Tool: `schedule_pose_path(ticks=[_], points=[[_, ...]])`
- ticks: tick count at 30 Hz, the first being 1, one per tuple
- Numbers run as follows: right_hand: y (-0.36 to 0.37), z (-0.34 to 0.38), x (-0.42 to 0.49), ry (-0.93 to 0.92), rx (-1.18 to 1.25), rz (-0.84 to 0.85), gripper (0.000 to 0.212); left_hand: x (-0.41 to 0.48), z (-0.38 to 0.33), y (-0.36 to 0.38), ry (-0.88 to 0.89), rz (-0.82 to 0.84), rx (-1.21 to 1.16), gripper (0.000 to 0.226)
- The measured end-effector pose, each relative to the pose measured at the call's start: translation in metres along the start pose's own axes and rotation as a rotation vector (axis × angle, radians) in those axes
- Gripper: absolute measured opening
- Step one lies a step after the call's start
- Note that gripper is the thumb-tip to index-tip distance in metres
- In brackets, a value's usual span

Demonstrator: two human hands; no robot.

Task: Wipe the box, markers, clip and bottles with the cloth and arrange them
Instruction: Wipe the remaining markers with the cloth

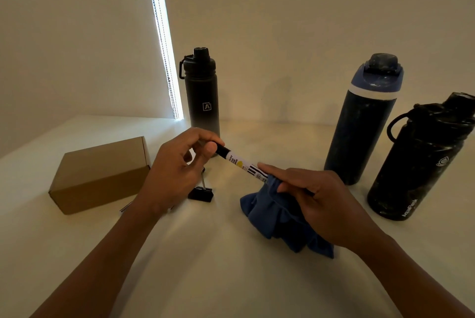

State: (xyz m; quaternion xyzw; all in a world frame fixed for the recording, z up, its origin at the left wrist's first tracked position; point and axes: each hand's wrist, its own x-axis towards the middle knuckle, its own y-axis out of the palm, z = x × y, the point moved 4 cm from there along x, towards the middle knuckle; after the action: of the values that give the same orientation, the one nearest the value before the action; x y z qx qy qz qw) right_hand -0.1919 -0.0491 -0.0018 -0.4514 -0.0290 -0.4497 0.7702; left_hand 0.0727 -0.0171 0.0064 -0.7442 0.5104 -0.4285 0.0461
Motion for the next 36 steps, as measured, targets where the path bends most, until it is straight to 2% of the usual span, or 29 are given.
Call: schedule_pose_path(ticks=[7, 12, 16, 21, 24, 28, 32, 36], points=[[0.004, 0.003, 0.000, 0.017, 0.058, -0.039, 0.034, 0.001, 0.000, -0.001, -0.052, -0.061, -0.062, 0.024], [0.015, -0.019, 0.004, 0.131, 0.011, -0.036, 0.033, -0.001, -0.005, 0.008, -0.132, -0.039, -0.366, 0.033], [0.009, -0.006, 0.002, 0.057, -0.017, -0.067, 0.027, -0.002, -0.010, 0.014, -0.154, -0.051, -0.543, 0.038], [0.015, -0.002, 0.002, 0.035, -0.033, 0.001, 0.021, 0.001, 0.000, 0.005, -0.220, -0.149, -0.598, 0.028], [0.016, -0.005, 0.002, 0.040, -0.044, 0.021, 0.023, 0.006, 0.006, -0.013, -0.204, -0.240, -0.519, 0.024], [0.014, -0.008, 0.001, 0.051, -0.060, 0.019, 0.024, 0.010, 0.018, -0.035, -0.204, -0.304, -0.241, 0.026], [0.015, -0.007, 0.001, 0.039, -0.068, 0.026, 0.025, 0.010, 0.031, -0.038, -0.230, -0.227, -0.022, 0.022], [0.014, -0.008, 0.002, 0.039, -0.075, 0.023, 0.025, 0.008, 0.040, -0.029, -0.260, -0.106, 0.072, 0.019]])
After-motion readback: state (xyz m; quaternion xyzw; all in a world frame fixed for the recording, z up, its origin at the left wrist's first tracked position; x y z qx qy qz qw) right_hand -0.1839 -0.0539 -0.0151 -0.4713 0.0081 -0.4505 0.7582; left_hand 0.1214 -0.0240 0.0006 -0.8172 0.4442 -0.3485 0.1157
